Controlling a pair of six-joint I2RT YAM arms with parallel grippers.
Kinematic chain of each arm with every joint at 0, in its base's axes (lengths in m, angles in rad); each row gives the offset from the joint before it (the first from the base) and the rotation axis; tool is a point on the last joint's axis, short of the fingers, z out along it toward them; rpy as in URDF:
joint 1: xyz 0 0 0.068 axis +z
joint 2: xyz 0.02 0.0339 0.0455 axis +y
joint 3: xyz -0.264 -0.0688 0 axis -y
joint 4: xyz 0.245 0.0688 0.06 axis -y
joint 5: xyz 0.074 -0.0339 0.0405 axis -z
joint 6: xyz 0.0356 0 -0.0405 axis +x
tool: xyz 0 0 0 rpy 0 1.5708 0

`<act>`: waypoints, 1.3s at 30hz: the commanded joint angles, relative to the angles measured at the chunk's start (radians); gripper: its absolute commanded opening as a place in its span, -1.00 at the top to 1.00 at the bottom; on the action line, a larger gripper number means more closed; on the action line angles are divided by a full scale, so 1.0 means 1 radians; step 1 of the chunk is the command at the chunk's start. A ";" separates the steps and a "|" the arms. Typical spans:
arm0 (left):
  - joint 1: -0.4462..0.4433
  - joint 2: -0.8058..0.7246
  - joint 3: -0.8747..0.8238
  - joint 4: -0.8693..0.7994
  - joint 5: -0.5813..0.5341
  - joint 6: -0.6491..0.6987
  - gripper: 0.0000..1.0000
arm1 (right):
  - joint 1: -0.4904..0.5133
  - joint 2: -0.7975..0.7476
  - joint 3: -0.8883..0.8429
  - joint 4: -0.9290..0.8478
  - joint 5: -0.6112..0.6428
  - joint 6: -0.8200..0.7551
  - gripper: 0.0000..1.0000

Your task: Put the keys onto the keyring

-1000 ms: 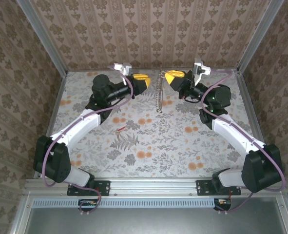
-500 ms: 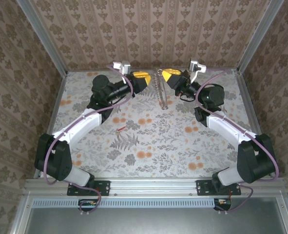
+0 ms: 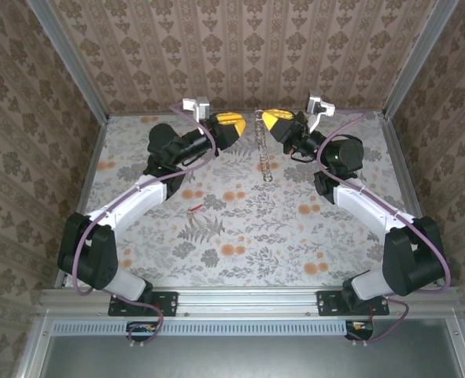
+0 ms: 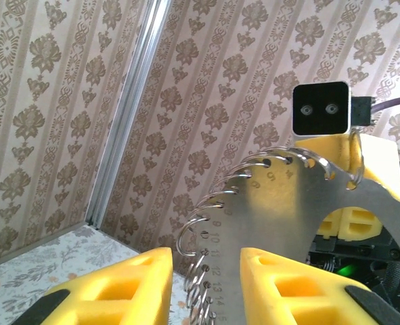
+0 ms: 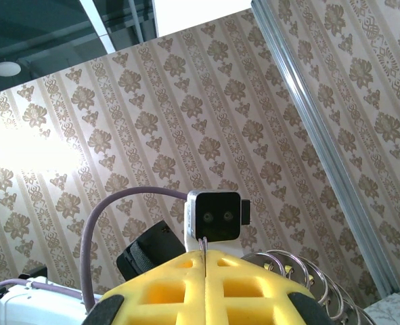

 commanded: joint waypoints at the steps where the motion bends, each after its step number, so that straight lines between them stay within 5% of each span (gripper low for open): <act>1: -0.008 0.005 0.016 0.082 0.023 -0.028 0.37 | 0.006 -0.021 0.021 0.068 0.022 0.017 1.00; 12: -0.020 0.022 0.034 0.130 0.024 -0.055 0.37 | 0.006 -0.002 -0.011 0.067 0.135 0.017 1.00; 39: -0.026 0.010 0.041 0.062 0.058 -0.023 0.35 | 0.005 0.061 0.008 0.051 0.047 0.019 1.00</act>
